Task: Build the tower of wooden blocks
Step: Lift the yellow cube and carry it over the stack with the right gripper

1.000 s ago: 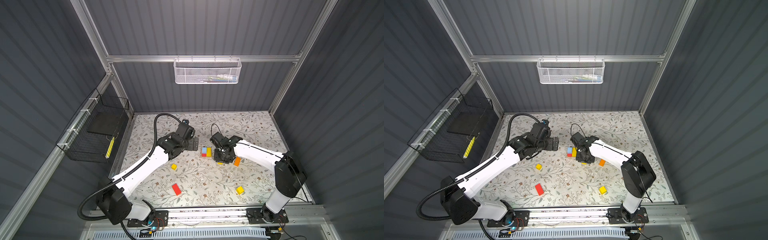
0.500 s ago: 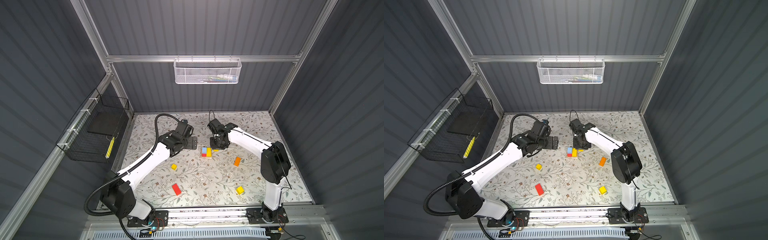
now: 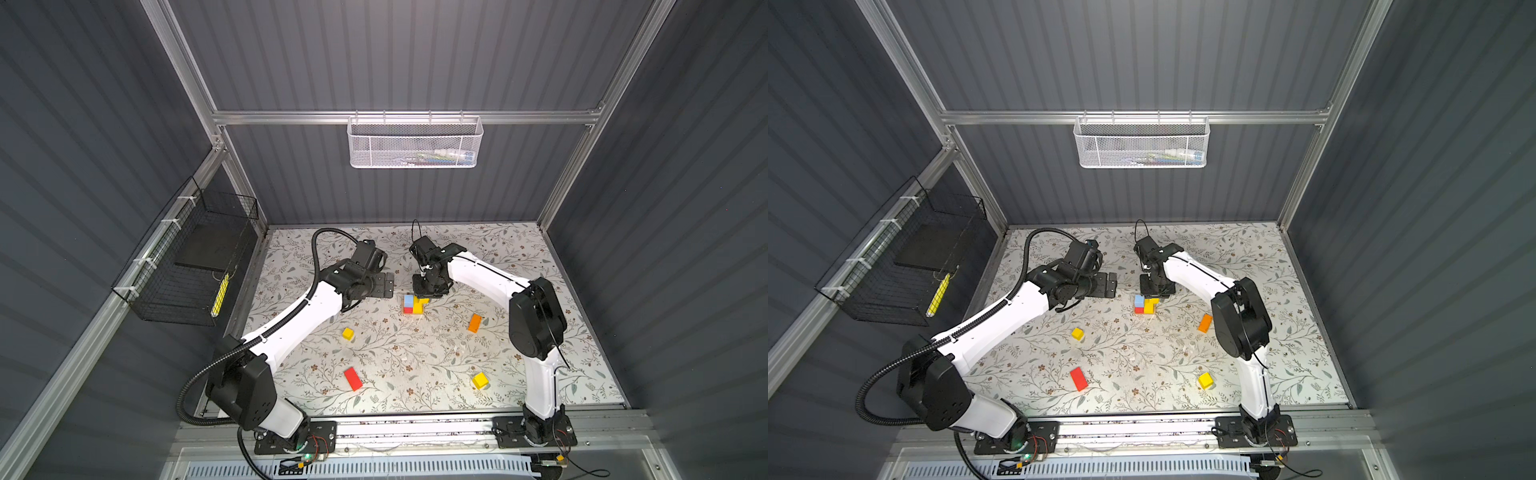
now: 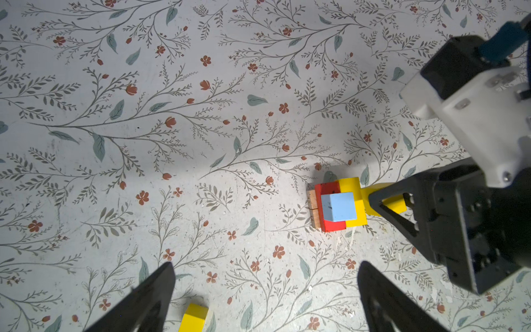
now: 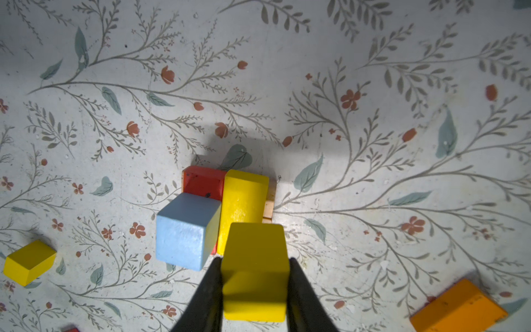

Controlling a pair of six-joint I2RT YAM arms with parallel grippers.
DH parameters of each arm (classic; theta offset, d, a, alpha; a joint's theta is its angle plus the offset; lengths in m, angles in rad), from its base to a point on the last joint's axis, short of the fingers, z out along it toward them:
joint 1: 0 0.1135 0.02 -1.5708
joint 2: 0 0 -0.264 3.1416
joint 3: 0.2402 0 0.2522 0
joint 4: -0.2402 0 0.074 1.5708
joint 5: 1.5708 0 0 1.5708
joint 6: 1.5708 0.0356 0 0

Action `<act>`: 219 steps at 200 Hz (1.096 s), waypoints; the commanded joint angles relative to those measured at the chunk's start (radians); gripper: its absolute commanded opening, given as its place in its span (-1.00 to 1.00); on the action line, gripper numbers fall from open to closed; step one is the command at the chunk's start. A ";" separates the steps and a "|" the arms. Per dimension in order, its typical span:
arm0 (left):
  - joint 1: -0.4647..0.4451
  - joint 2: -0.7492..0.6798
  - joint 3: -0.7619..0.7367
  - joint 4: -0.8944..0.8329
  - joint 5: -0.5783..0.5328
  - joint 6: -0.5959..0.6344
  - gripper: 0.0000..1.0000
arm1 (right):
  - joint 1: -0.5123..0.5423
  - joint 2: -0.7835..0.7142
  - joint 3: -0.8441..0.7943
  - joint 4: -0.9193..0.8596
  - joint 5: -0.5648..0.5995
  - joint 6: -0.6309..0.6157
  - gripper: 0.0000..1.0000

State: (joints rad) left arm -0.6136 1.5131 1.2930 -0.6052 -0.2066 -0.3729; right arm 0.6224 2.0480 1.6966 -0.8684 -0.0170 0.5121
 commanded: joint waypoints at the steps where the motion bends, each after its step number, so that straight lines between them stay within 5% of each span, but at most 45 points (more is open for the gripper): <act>1: 0.006 0.006 0.034 -0.016 0.018 -0.001 0.98 | 0.006 0.019 0.022 -0.017 -0.015 0.000 -0.55; 219: 0.023 -0.013 0.014 -0.013 0.018 -0.005 0.98 | 0.017 0.055 0.051 -0.020 -0.016 0.046 -0.30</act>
State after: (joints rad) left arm -0.6003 1.5131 1.2945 -0.6052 -0.2043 -0.3733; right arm 0.6319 2.1021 1.7191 -0.8684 -0.0315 0.5461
